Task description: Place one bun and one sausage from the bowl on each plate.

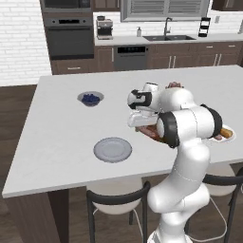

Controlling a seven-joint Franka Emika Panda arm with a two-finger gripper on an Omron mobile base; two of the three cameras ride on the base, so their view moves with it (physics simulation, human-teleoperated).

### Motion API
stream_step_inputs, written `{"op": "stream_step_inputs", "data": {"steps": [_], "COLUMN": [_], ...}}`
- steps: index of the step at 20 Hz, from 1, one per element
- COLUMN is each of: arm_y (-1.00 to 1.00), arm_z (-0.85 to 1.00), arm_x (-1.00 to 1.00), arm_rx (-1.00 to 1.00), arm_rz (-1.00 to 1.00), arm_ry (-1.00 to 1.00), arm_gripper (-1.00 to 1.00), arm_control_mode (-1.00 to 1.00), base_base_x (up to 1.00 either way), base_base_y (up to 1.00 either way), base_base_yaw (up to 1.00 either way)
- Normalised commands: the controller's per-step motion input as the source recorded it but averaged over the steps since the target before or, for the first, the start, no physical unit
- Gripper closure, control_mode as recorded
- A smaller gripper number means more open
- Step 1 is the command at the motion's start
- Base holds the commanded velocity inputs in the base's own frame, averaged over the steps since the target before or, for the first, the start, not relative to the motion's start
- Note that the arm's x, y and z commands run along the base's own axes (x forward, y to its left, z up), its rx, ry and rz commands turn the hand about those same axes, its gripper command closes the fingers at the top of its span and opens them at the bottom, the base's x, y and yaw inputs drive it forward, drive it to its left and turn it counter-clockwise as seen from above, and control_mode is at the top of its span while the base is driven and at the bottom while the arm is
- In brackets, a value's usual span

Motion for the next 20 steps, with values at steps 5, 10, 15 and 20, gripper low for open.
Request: {"op": "stream_step_inputs", "data": {"steps": [5, 10, 15, 20], "arm_y": [0.99, 0.55, 0.05, 0.15], "arm_z": [0.0, -0.09, -0.45, -0.54], "arm_x": [0.09, 0.21, 0.0, 0.0], "arm_rx": [-0.19, -0.04, 0.0, 0.0], "arm_rz": [-0.19, -0.08, 0.0, 0.0], "arm_ry": [0.0, 0.03, 0.09, 0.03], "arm_gripper": [1.0, 1.0, 1.0, 1.0], "arm_control_mode": [-1.0, -1.0, -1.0, -1.0], "base_base_x": [0.0, 0.0, 0.0, 0.0], "base_base_y": [0.0, 0.0, 0.0, 0.0], "base_base_yaw": [0.0, 0.0, 0.0, 0.0]}}
